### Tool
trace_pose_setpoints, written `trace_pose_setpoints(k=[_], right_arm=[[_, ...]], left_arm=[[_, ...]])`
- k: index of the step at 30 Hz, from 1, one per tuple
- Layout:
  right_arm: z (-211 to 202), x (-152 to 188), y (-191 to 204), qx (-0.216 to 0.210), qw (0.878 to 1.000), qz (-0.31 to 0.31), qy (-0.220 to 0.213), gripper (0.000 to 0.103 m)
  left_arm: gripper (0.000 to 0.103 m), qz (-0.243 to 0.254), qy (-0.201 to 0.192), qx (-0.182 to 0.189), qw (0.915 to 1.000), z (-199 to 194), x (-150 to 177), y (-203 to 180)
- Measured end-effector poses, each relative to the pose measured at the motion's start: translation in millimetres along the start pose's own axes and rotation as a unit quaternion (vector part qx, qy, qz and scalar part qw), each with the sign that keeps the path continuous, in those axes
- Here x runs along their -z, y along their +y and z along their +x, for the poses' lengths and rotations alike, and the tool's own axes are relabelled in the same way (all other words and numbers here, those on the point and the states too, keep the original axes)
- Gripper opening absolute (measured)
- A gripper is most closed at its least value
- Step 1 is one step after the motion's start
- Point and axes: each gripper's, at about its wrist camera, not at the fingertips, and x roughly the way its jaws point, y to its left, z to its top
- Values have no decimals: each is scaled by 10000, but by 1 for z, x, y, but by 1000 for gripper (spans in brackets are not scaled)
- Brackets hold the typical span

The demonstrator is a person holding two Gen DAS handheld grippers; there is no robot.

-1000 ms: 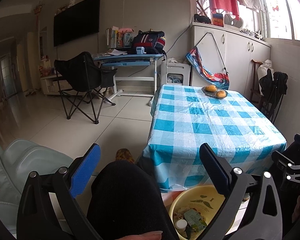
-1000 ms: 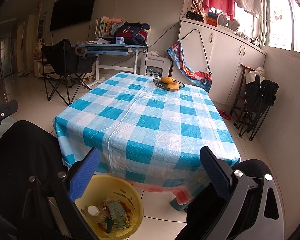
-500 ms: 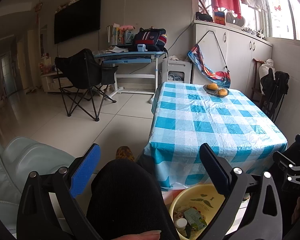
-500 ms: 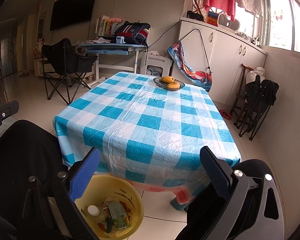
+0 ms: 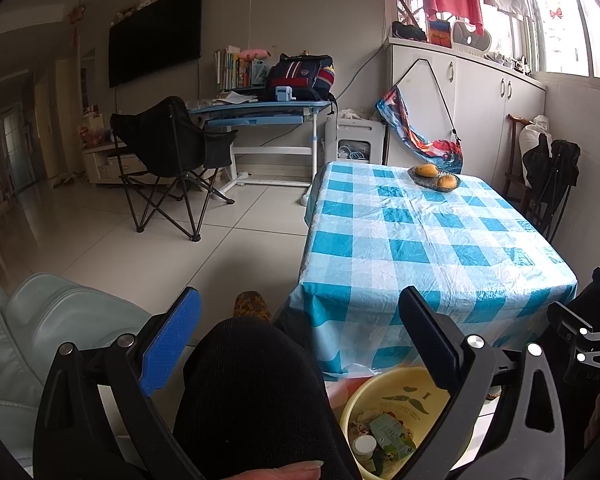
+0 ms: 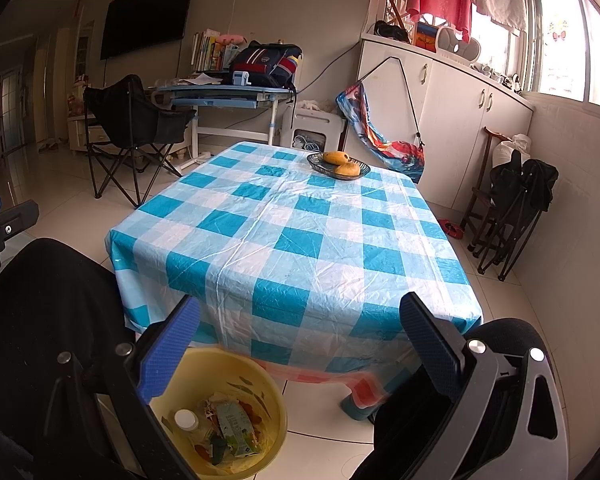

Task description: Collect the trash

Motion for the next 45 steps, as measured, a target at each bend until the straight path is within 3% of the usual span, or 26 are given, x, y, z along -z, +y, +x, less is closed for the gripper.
trace_pose_setpoints(k=[45], right_arm=[[3,2,1,3,9999,-160,64,95]], left_arm=[[96,-23,97,10,9999,6,5,10]])
